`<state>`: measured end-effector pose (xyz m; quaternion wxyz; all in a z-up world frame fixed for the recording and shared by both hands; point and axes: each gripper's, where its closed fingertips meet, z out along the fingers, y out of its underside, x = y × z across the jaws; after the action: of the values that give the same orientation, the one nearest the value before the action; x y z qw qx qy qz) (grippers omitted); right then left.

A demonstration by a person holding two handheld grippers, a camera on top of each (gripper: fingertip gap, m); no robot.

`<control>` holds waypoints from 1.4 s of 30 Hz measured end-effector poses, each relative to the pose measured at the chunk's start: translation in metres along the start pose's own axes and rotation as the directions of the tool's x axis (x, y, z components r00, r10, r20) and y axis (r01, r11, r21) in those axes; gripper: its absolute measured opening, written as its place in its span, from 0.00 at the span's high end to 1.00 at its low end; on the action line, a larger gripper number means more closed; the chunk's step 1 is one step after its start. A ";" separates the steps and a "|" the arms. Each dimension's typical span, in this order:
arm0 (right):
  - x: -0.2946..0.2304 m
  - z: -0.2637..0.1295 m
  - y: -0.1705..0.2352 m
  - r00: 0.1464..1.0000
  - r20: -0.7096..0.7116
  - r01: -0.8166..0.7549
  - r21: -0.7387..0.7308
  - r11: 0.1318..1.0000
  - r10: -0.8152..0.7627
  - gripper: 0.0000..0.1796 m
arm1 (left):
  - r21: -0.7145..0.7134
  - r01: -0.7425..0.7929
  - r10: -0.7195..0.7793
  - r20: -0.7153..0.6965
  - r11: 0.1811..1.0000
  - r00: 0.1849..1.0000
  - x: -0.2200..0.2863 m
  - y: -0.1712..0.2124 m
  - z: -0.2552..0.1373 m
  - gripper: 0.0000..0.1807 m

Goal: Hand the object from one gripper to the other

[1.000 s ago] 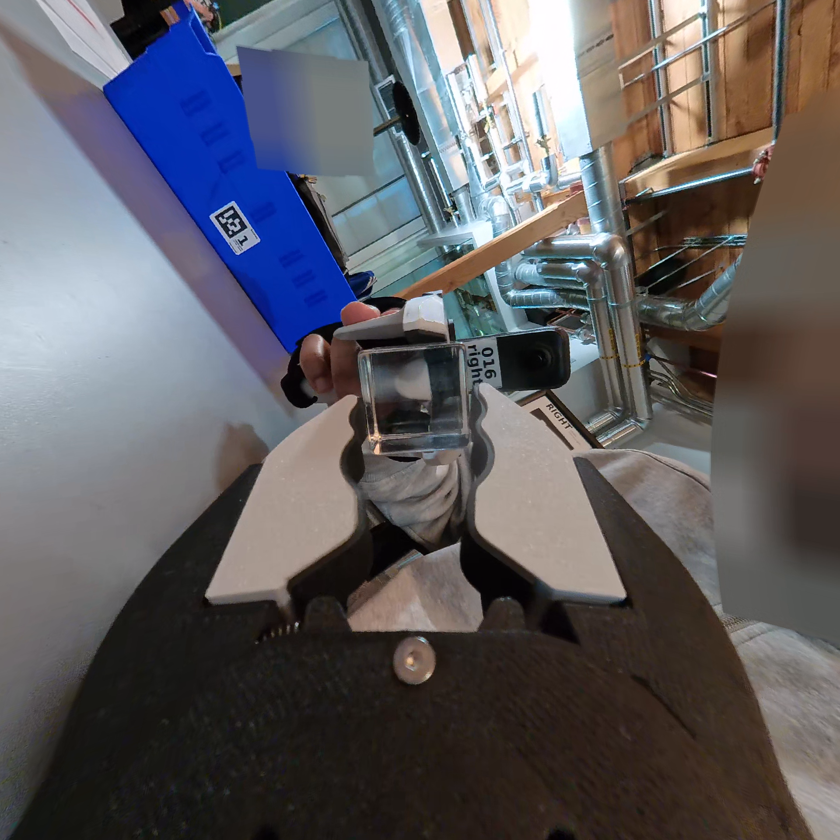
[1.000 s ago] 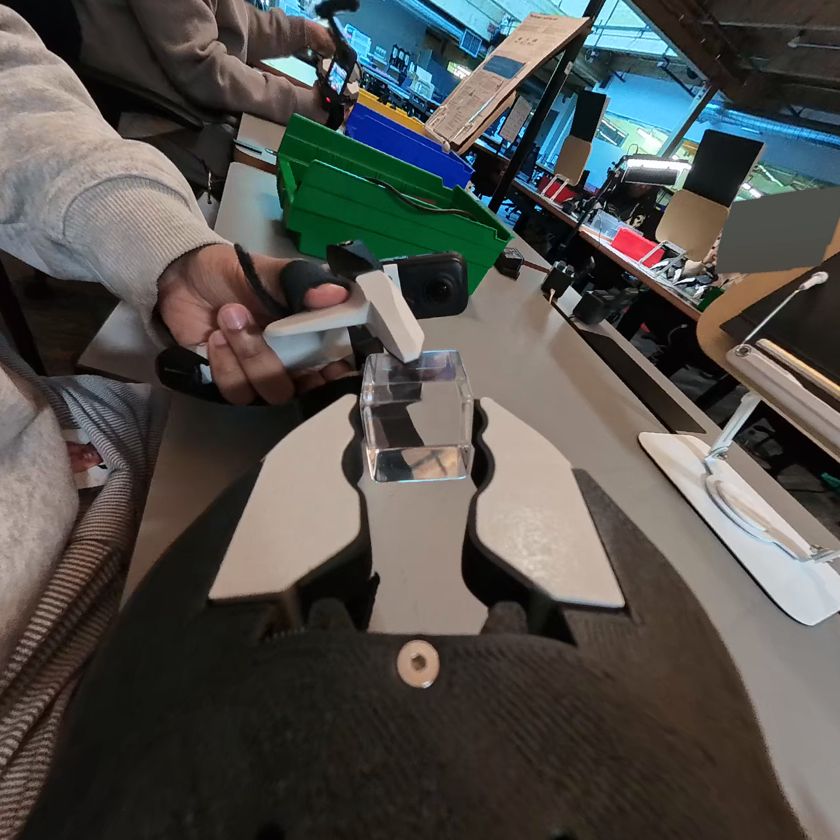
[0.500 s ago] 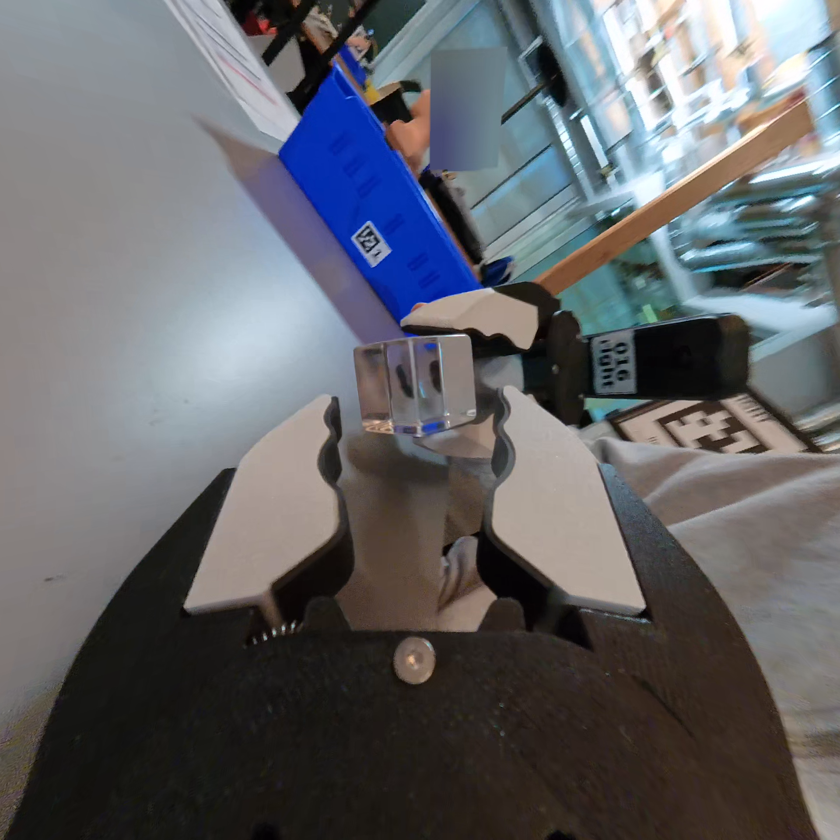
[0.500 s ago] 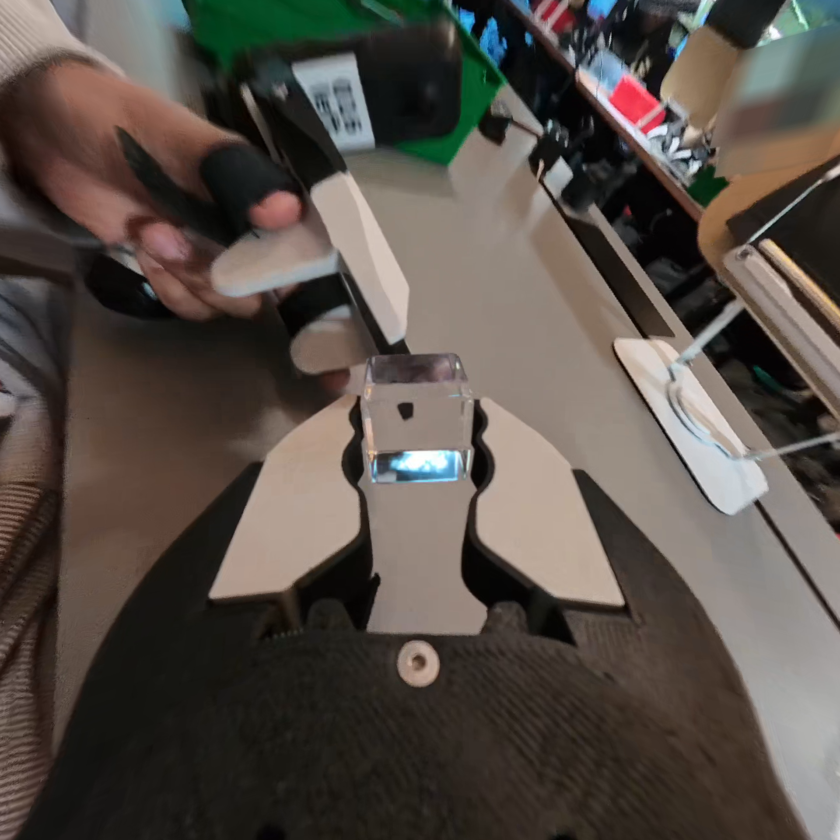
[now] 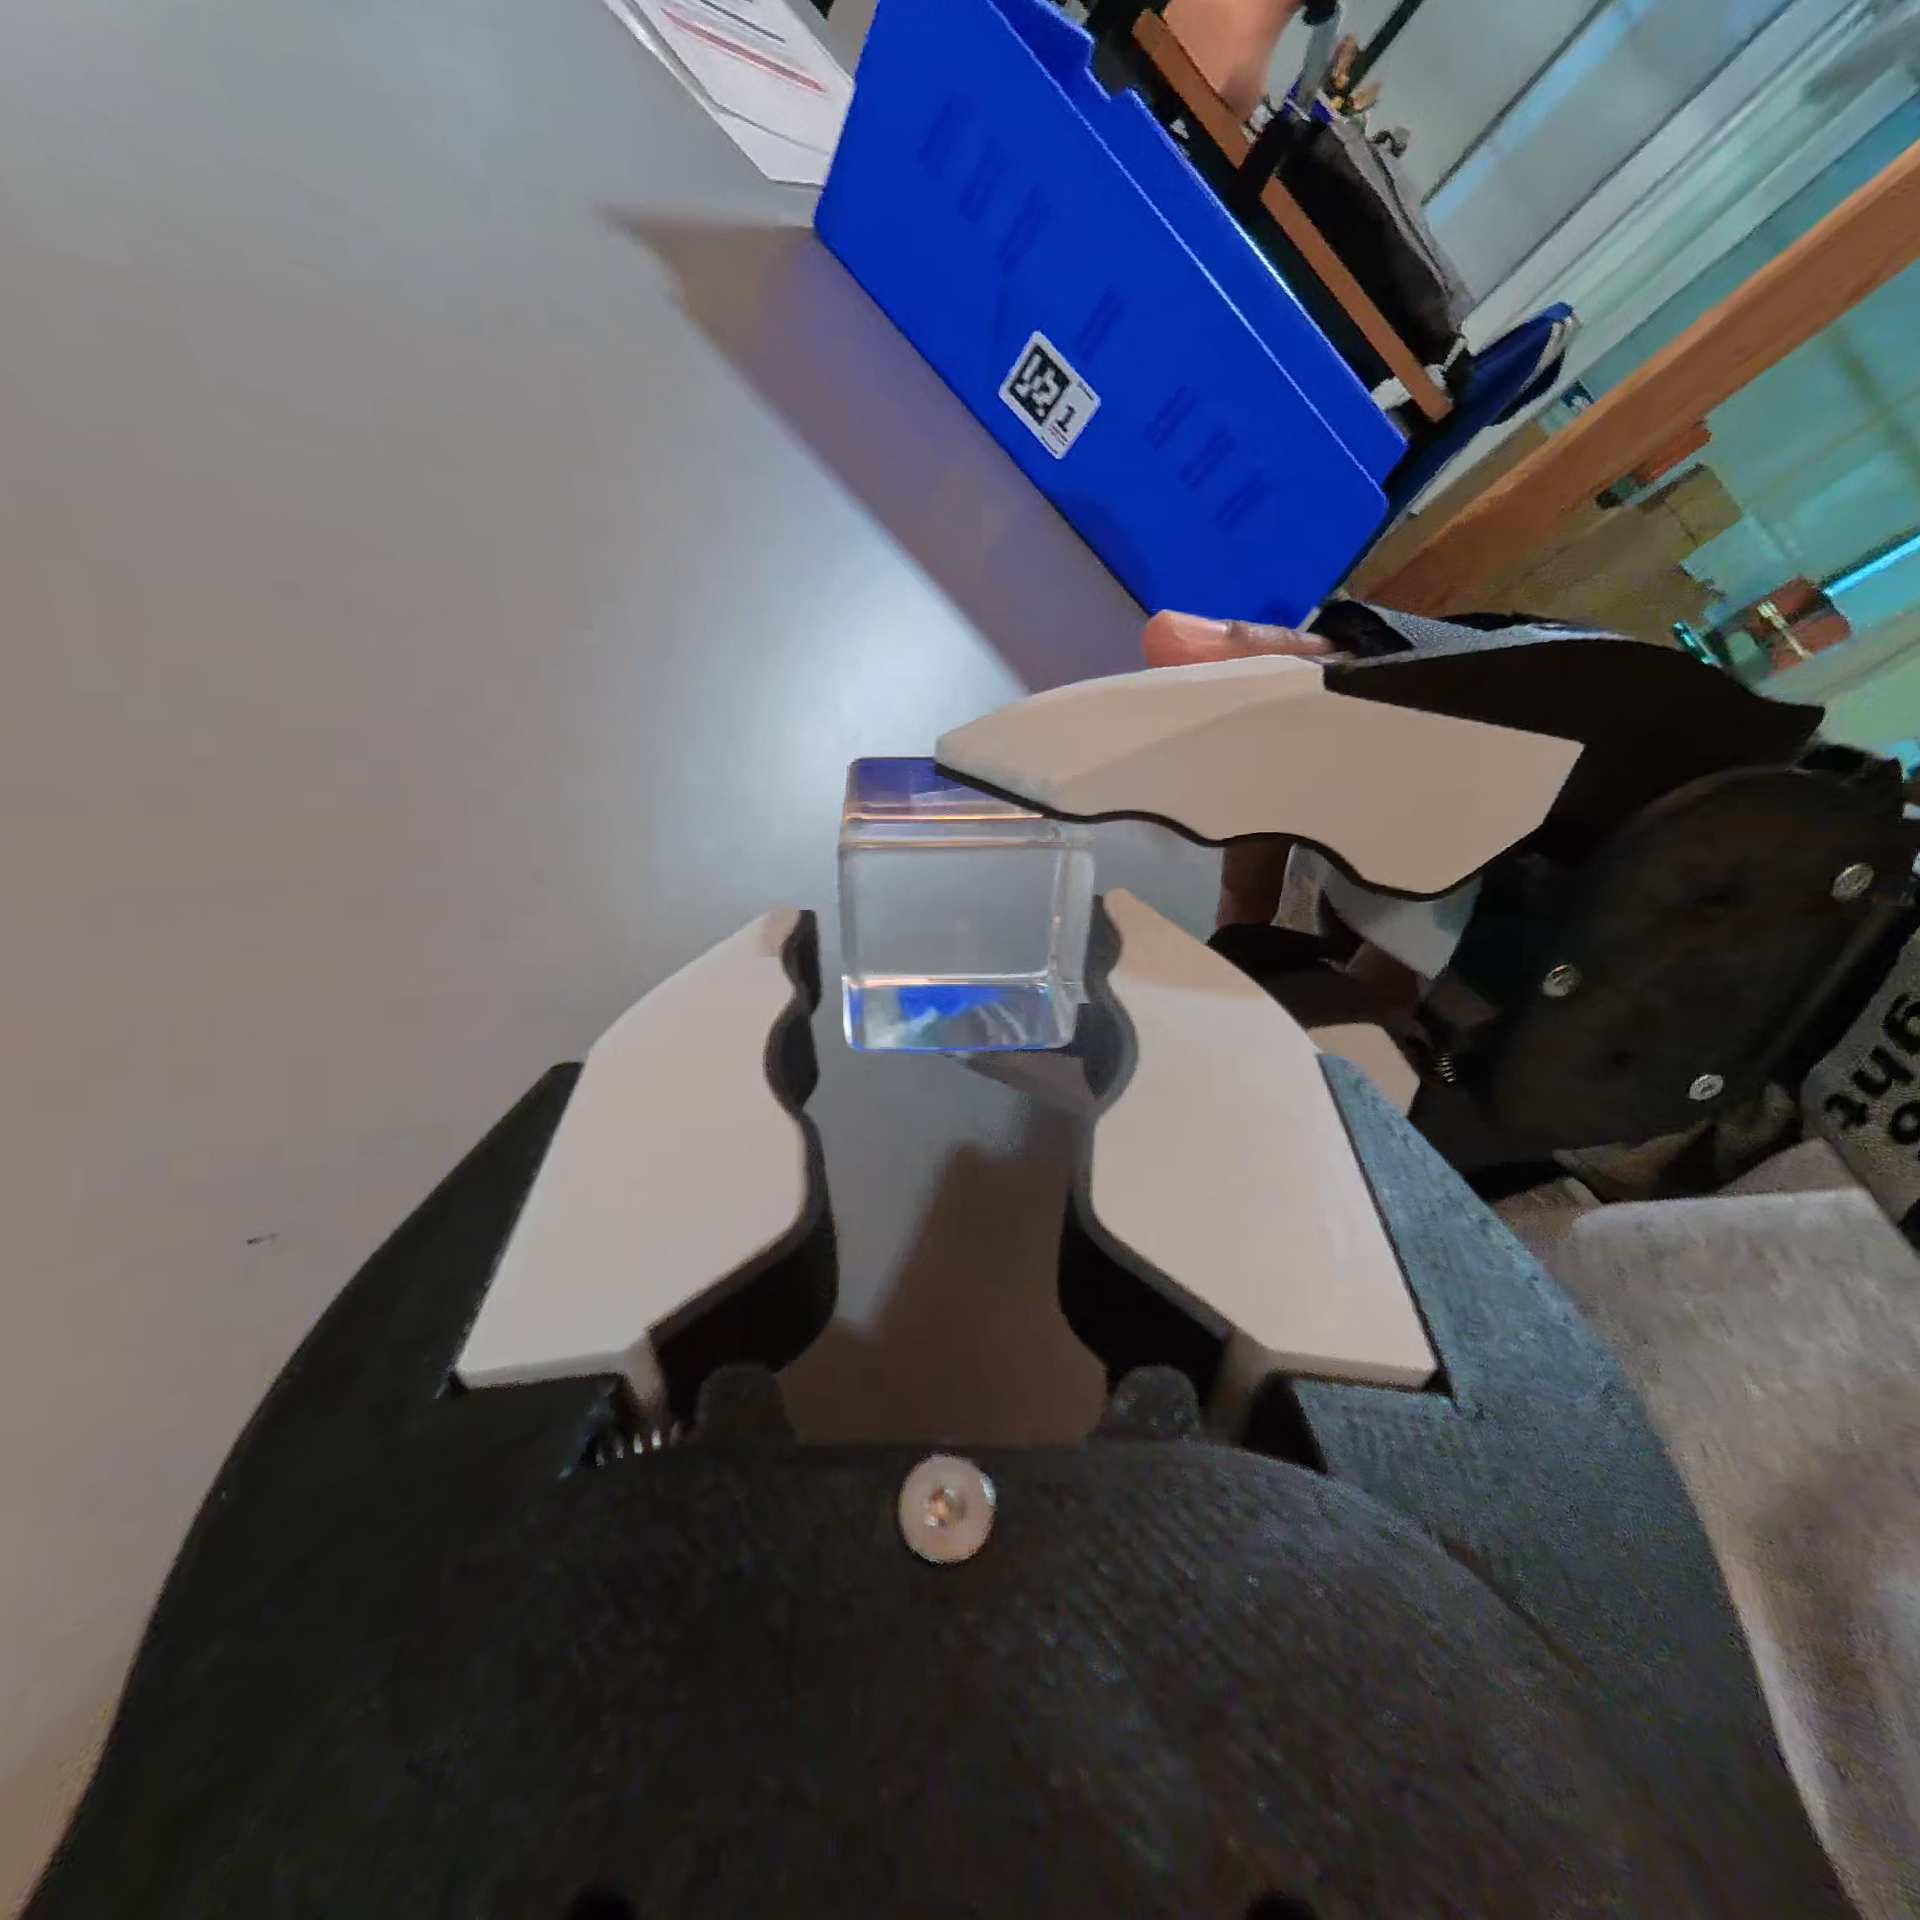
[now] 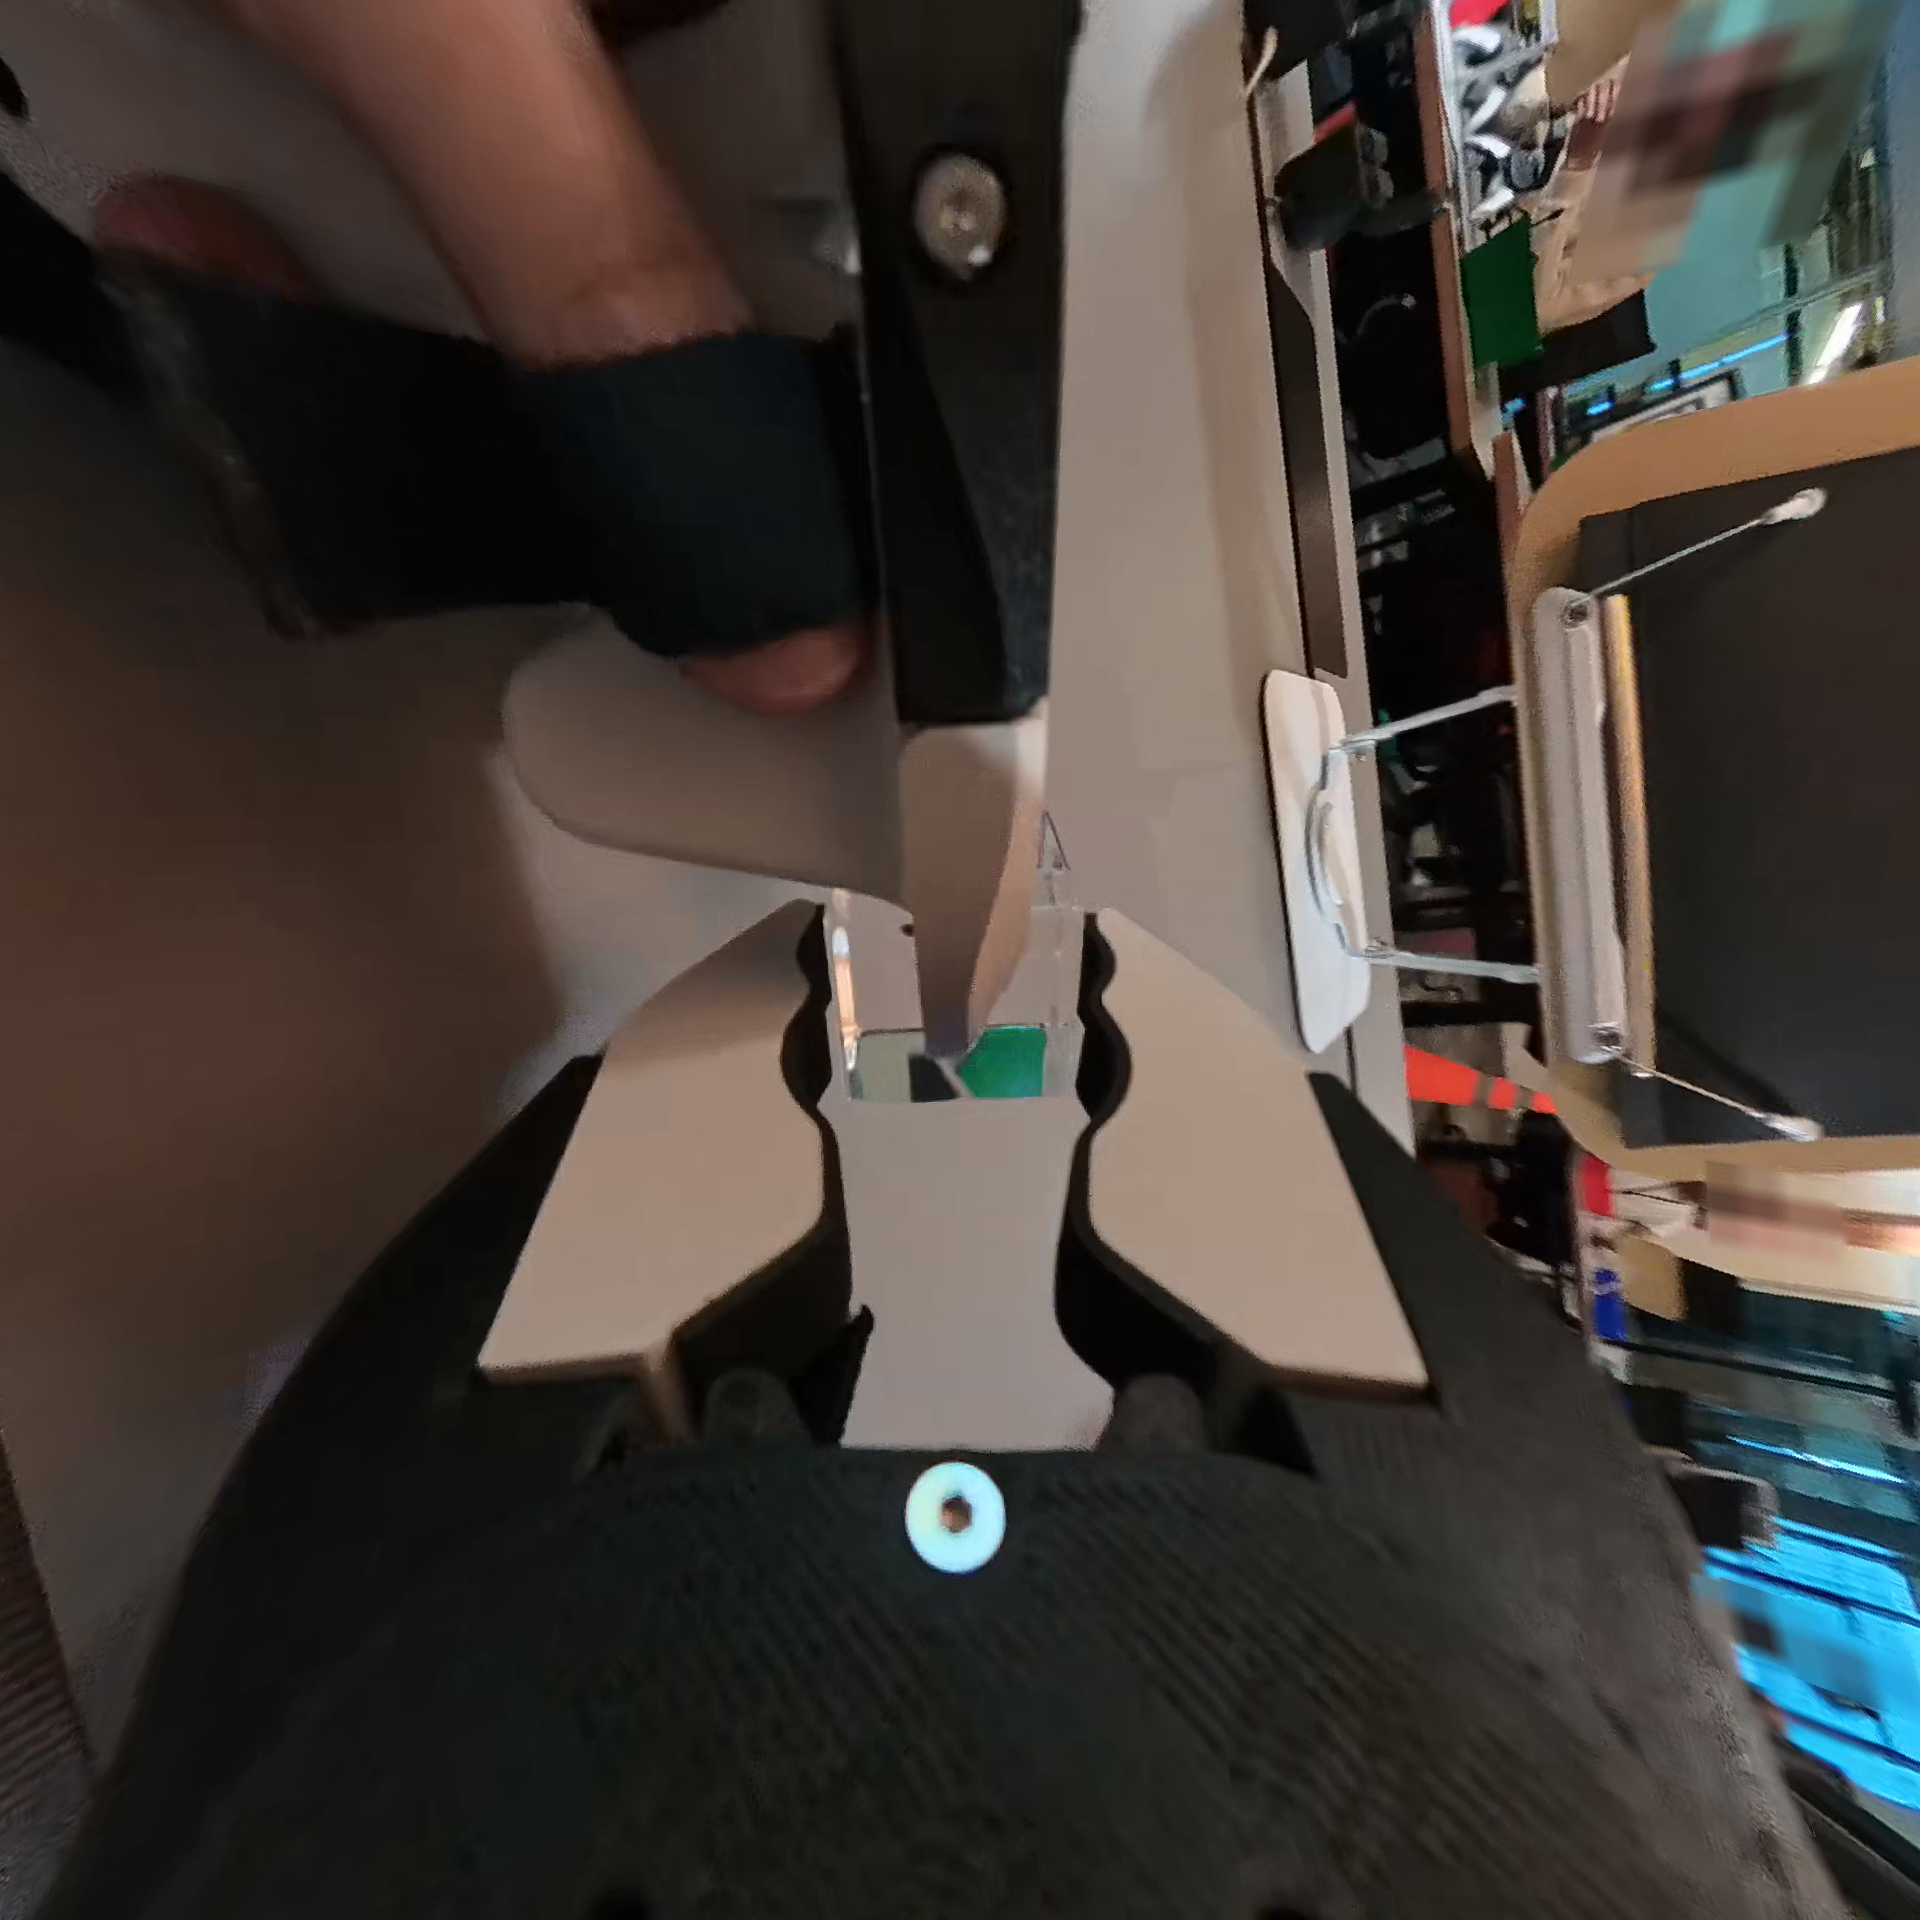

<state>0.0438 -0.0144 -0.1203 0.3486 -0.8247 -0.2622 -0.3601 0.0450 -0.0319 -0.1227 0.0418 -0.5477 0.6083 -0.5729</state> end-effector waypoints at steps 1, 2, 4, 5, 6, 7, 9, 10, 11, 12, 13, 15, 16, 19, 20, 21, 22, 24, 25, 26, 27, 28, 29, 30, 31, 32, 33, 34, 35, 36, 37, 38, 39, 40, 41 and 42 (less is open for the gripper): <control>-0.001 0.001 0.001 1.000 -0.009 0.019 -0.024 1.000 -0.020 0.74 | -0.007 0.004 -0.004 -0.009 1.000 1.000 0.001 0.001 0.001 0.75; -0.002 0.001 0.001 0.999 -0.013 0.031 -0.039 0.999 -0.032 0.74 | -0.016 -0.003 0.003 -0.014 1.000 1.000 0.001 0.003 0.001 0.75; -0.003 0.001 0.001 1.000 -0.009 0.030 -0.042 0.999 -0.030 0.74 | -0.033 0.003 -0.004 -0.031 0.999 1.000 0.000 0.005 0.000 0.75; -0.002 0.001 0.000 1.000 -0.008 0.020 -0.032 0.999 -0.020 0.74 | -0.032 0.019 -0.021 -0.044 0.999 0.999 0.000 0.004 0.000 0.75; -0.001 0.001 -0.001 1.000 -0.010 0.009 -0.014 1.000 -0.010 0.74 | -0.028 0.036 -0.037 -0.059 0.999 0.998 0.001 0.003 -0.001 0.75; 0.000 0.001 -0.002 1.000 -0.012 -0.001 0.004 1.000 0.001 0.74 | -0.026 0.054 -0.056 -0.073 0.998 0.996 0.001 0.002 -0.001 0.75; 0.005 0.000 0.000 1.000 -0.023 -0.020 0.016 1.000 0.020 0.71 | -0.012 0.083 -0.084 -0.099 0.996 0.992 0.001 0.000 -0.003 0.75; 0.007 0.000 0.002 0.999 -0.019 -0.034 0.025 0.999 0.035 0.68 | -0.005 0.095 -0.095 -0.106 0.995 0.990 -0.001 -0.001 -0.004 0.75; 0.008 -0.001 0.003 0.998 -0.007 -0.060 0.047 0.997 0.061 0.66 | 0.006 0.107 -0.105 -0.121 0.994 0.987 -0.001 -0.003 -0.005 0.75; 0.010 -0.001 0.003 0.995 0.012 -0.101 0.079 0.992 0.100 0.64 | 0.021 0.119 -0.114 -0.151 0.993 0.982 0.000 -0.006 -0.006 0.75; 0.010 -0.002 0.003 0.987 0.050 -0.156 0.123 0.980 0.151 0.61 | 0.032 0.139 -0.132 -0.171 0.990 0.976 0.000 -0.009 -0.007 0.75; 0.012 -0.005 -0.001 0.949 0.163 -0.303 0.224 0.926 0.271 0.60 | 0.057 0.172 -0.154 -0.243 0.983 0.958 0.004 -0.015 -0.011 0.75; 0.013 -0.008 -0.003 0.914 0.232 -0.389 0.274 0.879 0.333 0.60 | 0.069 0.191 -0.164 -0.288 0.979 0.944 0.006 -0.018 -0.013 0.75; 0.024 -0.023 -0.012 0.744 0.467 -0.655 0.367 0.660 0.479 0.61 | 0.071 0.243 -0.198 -0.386 0.967 0.901 0.011 -0.023 -0.017 0.75; 0.029 -0.027 -0.013 0.667 0.539 -0.735 0.365 0.571 0.514 0.61 | 0.073 0.251 -0.202 -0.397 0.965 0.895 0.011 -0.024 -0.018 0.75; 0.035 -0.030 -0.012 0.579 0.600 -0.809 0.338 0.481 0.552 0.62 | 0.078 0.253 -0.201 -0.406 0.964 0.891 0.011 -0.025 -0.018 0.75; 0.041 -0.031 -0.010 0.479 0.656 -0.874 0.291 0.390 0.584 0.63 | 0.086 0.252 -0.195 -0.418 0.964 0.887 0.011 -0.026 -0.019 0.75; 0.046 -0.030 -0.004 0.264 0.746 -0.963 0.166 0.214 0.612 0.65 | 0.097 0.247 -0.182 -0.434 0.964 0.882 0.014 -0.029 -0.021 0.75; 0.048 -0.028 -0.002 0.164 0.776 -0.985 0.103 0.135 0.608 0.66 | 0.106 0.236 -0.168 -0.439 0.966 0.883 0.015 -0.030 -0.022 0.75; 0.049 -0.028 -0.001 0.075 0.805 -0.997 0.044 0.067 0.588 0.66 | 0.112 0.224 -0.152 -0.446 0.968 0.882 0.018 -0.031 -0.023 0.75; 0.050 -0.028 -0.001 -0.003 0.825 -1.000 -0.010 0.008 0.565 0.65 | 0.116 0.213 -0.140 -0.450 0.970 0.882 0.020 -0.031 -0.024 0.75; 0.050 -0.029 -0.002 -0.062 0.839 -0.998 -0.052 -0.035 0.540 0.64 | 0.119 0.202 -0.128 -0.452 0.972 0.883 0.021 -0.031 -0.024 0.75; 0.049 -0.029 -0.004 -0.102 0.847 -0.995 -0.085 -0.057 0.521 0.64 | 0.123 0.190 -0.116 -0.452 0.974 0.885 0.023 -0.031 -0.024 0.75; 0.046 -0.029 -0.006 -0.126 0.850 -0.992 -0.111 -0.060 0.512 0.64 | 0.123 0.180 -0.107 -0.451 0.976 0.886 0.024 -0.031 -0.024 0.75; 0.042 -0.029 -0.009 -0.134 0.851 -0.991 -0.127 -0.049 0.508 0.64 | 0.121 0.172 -0.101 -0.447 0.978 0.889 0.025 -0.030 -0.023 0.75; 0.038 -0.029 -0.012 -0.138 0.851 -0.990 -0.140 -0.034 0.507 0.65 | 0.121 0.164 -0.094 -0.444 0.979 0.891 0.025 -0.030 -0.023 0.75; 0.036 -0.029 -0.014 -0.140 0.851 -0.989 -0.149 -0.023 0.506 0.67 | 0.120 0.157 -0.089 -0.442 0.980 0.893 0.026 -0.029 -0.022 0.75; 0.034 -0.030 -0.016 -0.145 0.853 -0.988 -0.155 -0.021 0.502 0.68 | 0.117 0.153 -0.087 -0.441 0.981 0.893 0.026 -0.028 -0.022 0.75; 0.034 -0.030 -0.018 -0.153 0.854 -0.987 -0.161 -0.028 0.496 0.70 | 0.115 0.150 -0.085 -0.441 0.982 0.894 0.027 -0.028 -0.021 0.75; 0.034 -0.030 -0.018 -0.164 0.853 -0.985 -0.168 -0.037 0.496 0.72 | 0.114 0.147 -0.083 -0.443 0.982 0.893 0.028 -0.027 -0.021 0.75; 0.034 -0.030 -0.017 -0.172 0.850 -0.984 -0.174 -0.044 0.497 0.74 | 0.113 0.146 -0.081 -0.445 0.983 0.892 0.029 -0.027 -0.021 0.75; 0.034 -0.030 -0.017 -0.178 0.849 -0.983 -0.179 -0.047 0.497 0.76 | 0.112 0.144 -0.080 -0.445 0.983 0.892 0.029 -0.027 -0.021 0.75; 0.033 -0.029 -0.016 -0.185 0.850 -0.982 -0.184 -0.050 0.494 0.77 | 0.110 0.141 -0.079 -0.441 0.984 0.894 0.030 -0.026 -0.021 0.75; 0.033 -0.029 -0.016 -0.189 0.849 -0.981 -0.188 -0.052 0.493 0.76 | 0.108 0.140 -0.079 -0.442 0.984 0.894 0.030 -0.026 -0.020 0.75; 0.033 -0.029 -0.016 -0.189 0.850 -0.981 -0.187 -0.053 0.492 0.77 | 0.109 0.144 -0.082 -0.445 0.983 0.892 0.030 -0.026 -0.021 0.75; 0.034 -0.029 -0.016 -0.191 0.850 -0.981 -0.187 -0.057 0.490 0.76 | 0.109 0.149 -0.085 -0.449 0.983 0.889 0.030 -0.026 -0.021 0.75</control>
<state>0.0409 -0.0207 -0.0735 0.5792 -0.6704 0.1477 0.4396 0.0354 -0.0329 -0.0789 -0.0938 -0.4347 0.5258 -0.7251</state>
